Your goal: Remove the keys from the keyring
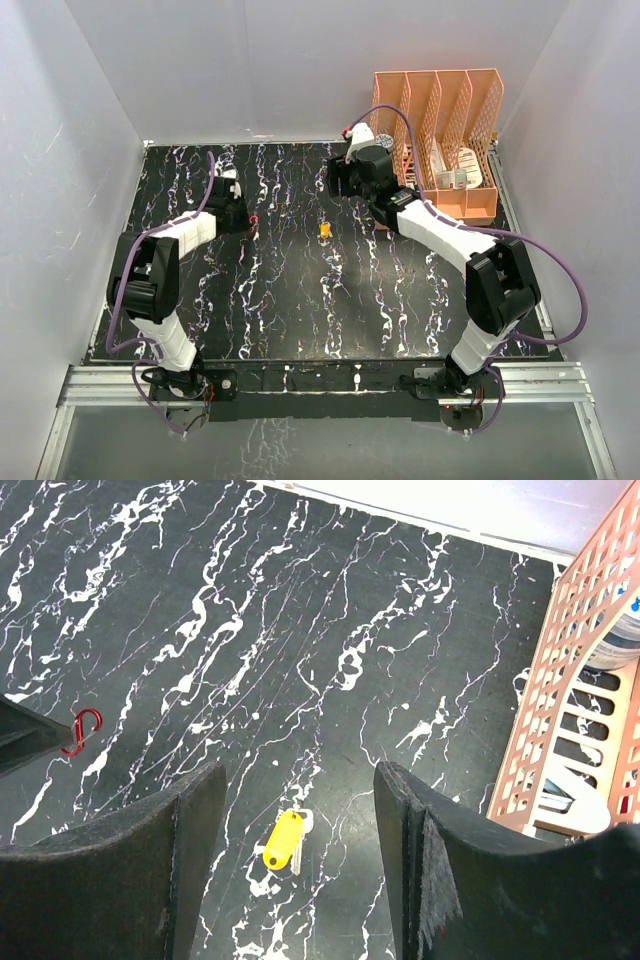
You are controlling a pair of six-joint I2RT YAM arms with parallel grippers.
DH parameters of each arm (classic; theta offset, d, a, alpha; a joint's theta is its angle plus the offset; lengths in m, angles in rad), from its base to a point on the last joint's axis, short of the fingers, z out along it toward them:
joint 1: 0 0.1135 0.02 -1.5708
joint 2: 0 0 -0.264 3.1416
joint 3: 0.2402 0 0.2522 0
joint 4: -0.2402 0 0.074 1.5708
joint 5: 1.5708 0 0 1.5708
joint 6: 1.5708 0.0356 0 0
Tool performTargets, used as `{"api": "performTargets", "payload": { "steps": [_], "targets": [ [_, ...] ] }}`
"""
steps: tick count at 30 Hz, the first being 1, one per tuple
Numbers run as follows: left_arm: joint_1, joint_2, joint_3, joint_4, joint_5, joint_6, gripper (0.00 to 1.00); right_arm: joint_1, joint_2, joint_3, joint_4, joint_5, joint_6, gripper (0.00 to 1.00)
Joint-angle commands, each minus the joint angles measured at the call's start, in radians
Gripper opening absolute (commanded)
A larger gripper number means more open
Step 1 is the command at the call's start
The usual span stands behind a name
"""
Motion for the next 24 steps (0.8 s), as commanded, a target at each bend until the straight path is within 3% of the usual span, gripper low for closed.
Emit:
{"api": "performTargets", "payload": {
  "steps": [1, 11, 14, 19, 22, 24],
  "targets": [
    [0.005, 0.009, -0.016, 0.056, 0.073, -0.014, 0.00, -0.002, -0.025, -0.012, 0.055, -0.002, 0.009, 0.58],
    [0.005, 0.029, -0.080, 0.192, 0.226, -0.055, 0.00, -0.002, -0.012, -0.034, 0.063, -0.035, 0.023, 0.56],
    [0.006, 0.018, -0.109, 0.247, 0.278, -0.076, 0.10, -0.002, -0.007, -0.038, 0.065, -0.069, 0.033, 0.55],
    [0.005, -0.017, -0.125, 0.298, 0.376, -0.114, 0.12, -0.001, 0.009, -0.057, 0.087, -0.176, 0.076, 0.59],
    [0.006, -0.054, -0.144, 0.335, 0.425, -0.141, 0.10, -0.001, 0.008, -0.105, 0.176, -0.269, 0.123, 0.44],
    [0.009, -0.068, -0.154, 0.361, 0.475, -0.160, 0.08, 0.000, 0.011, -0.135, 0.239, -0.311, 0.168, 0.42]
  ]
}}
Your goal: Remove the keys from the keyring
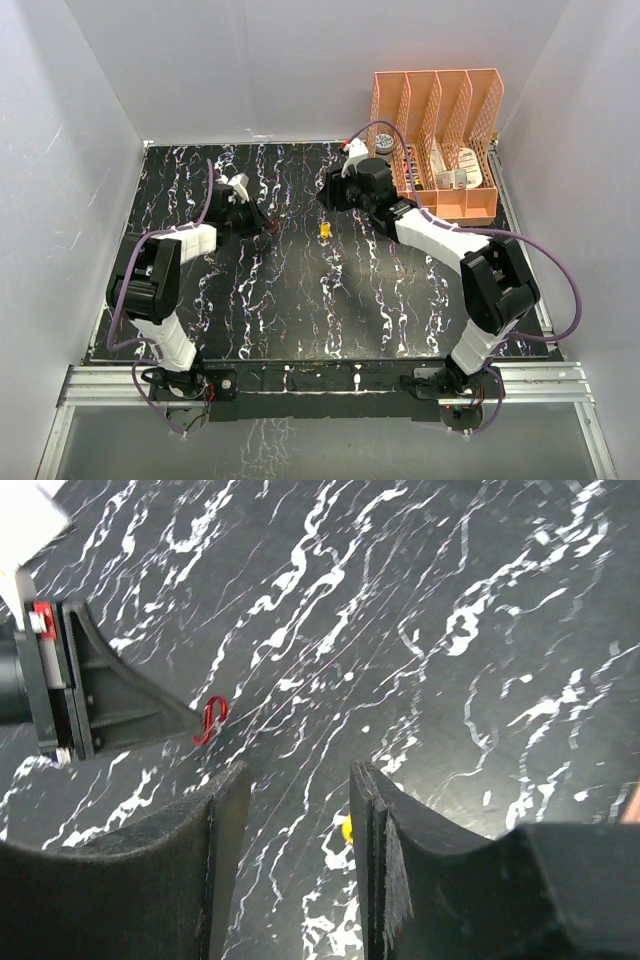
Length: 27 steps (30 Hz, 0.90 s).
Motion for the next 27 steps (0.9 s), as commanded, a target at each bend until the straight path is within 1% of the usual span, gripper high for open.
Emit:
{"api": "performTargets", "payload": {
  "steps": [1, 4, 7, 8, 10, 12, 15, 19, 27],
  "targets": [
    [0.010, -0.095, -0.029, 0.109, 0.159, -0.059, 0.07, 0.000, 0.014, -0.047, 0.173, -0.144, 0.102, 0.42],
    [0.017, -0.113, -0.071, 0.231, 0.250, -0.133, 0.09, 0.001, 0.036, -0.015, 0.158, -0.191, 0.127, 0.43],
    [0.019, -0.108, -0.090, 0.327, 0.322, -0.197, 0.11, 0.011, 0.052, -0.029, 0.188, -0.204, 0.128, 0.45],
    [0.019, -0.104, -0.090, 0.344, 0.338, -0.213, 0.10, 0.014, 0.048, -0.039, 0.201, -0.207, 0.129, 0.46],
    [0.019, -0.106, -0.094, 0.380, 0.366, -0.236, 0.04, 0.019, 0.019, -0.054, 0.227, -0.207, 0.131, 0.46],
    [0.019, -0.120, -0.103, 0.428, 0.395, -0.274, 0.01, 0.019, 0.003, -0.070, 0.253, -0.211, 0.139, 0.46],
    [0.019, -0.138, -0.109, 0.488, 0.434, -0.328, 0.00, 0.021, -0.018, -0.100, 0.316, -0.220, 0.160, 0.46],
    [0.019, -0.166, -0.110, 0.488, 0.446, -0.339, 0.00, 0.023, -0.026, -0.103, 0.361, -0.234, 0.185, 0.46],
    [0.019, -0.196, -0.104, 0.438, 0.432, -0.309, 0.00, 0.065, -0.014, -0.074, 0.358, -0.230, 0.182, 0.46]
  ]
}}
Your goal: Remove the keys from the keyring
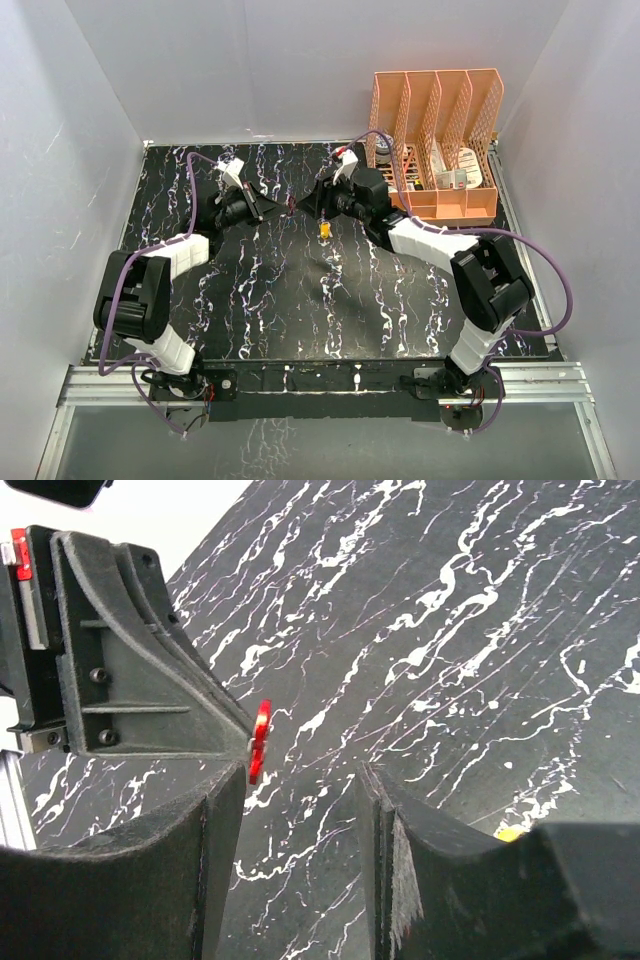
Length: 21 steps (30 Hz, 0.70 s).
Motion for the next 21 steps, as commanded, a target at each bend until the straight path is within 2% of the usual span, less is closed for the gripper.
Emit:
{"api": "performTargets", "payload": {
  "steps": [1, 11, 21],
  "targets": [
    [0.006, -0.049, 0.006, -0.007, 0.020, 0.014, 0.00, 0.035, -0.039, 0.040, 0.070, -0.003, 0.002, 0.45],
    [0.006, -0.057, 0.009, -0.025, 0.021, 0.020, 0.00, 0.084, -0.020, 0.092, 0.034, 0.038, -0.041, 0.38],
    [0.006, -0.104, 0.008, -0.026, 0.038, 0.004, 0.00, 0.087, -0.026, 0.079, 0.044, 0.092, -0.069, 0.38]
  ]
}}
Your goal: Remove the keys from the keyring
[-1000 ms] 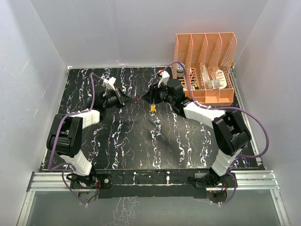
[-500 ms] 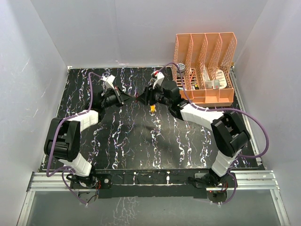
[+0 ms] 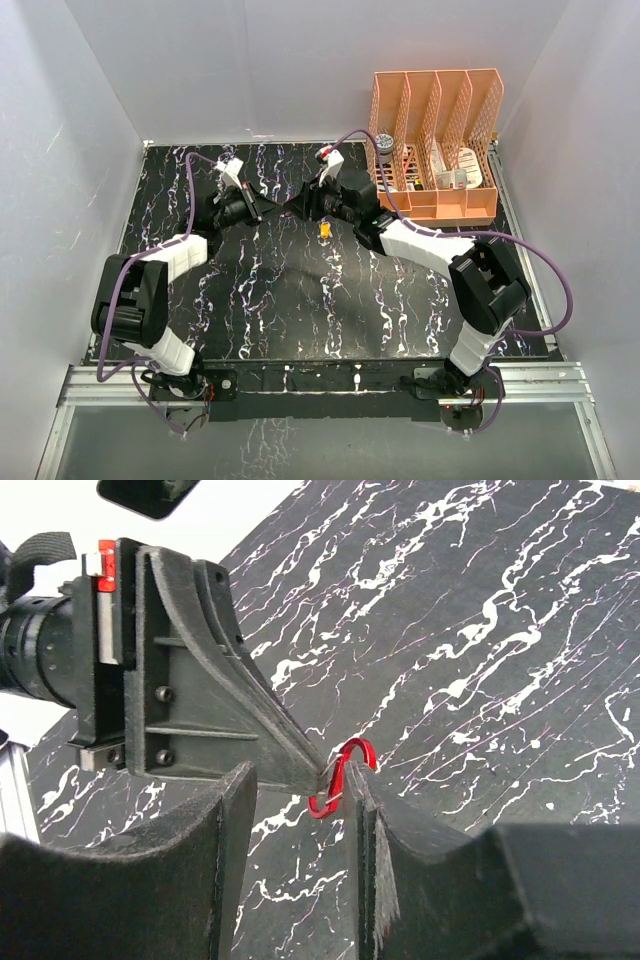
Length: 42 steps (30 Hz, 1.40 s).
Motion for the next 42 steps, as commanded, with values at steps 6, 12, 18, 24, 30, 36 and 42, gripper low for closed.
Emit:
{"api": "performTargets", "payload": {
  "steps": [6, 12, 18, 24, 30, 36, 42],
  "targets": [
    [0.005, -0.094, 0.014, -0.018, 0.034, 0.012, 0.00, 0.003, -0.053, 0.006, 0.072, 0.078, -0.037, 0.38],
    [0.006, -0.105, 0.004, -0.032, 0.034, 0.018, 0.00, 0.003, -0.097, -0.014, 0.095, 0.118, -0.058, 0.38],
    [0.005, -0.120, 0.006, 0.000, 0.049, -0.013, 0.00, 0.003, -0.086, -0.004, 0.088, 0.128, -0.060, 0.37],
    [0.004, -0.133, 0.006, 0.023, 0.058, -0.044, 0.00, 0.004, -0.058, 0.008, 0.101, 0.108, -0.038, 0.35],
    [0.004, -0.134, 0.004, 0.033, 0.055, -0.051, 0.00, 0.012, -0.035, 0.024, 0.096, 0.093, -0.032, 0.29],
    [0.001, -0.128, 0.009, 0.036, 0.051, -0.052, 0.00, 0.028, -0.015, 0.041, 0.082, 0.083, -0.037, 0.21],
    [0.001, -0.120, 0.006, 0.046, 0.047, -0.057, 0.00, 0.041, 0.000, 0.055, 0.077, 0.068, -0.036, 0.22]
  ]
}}
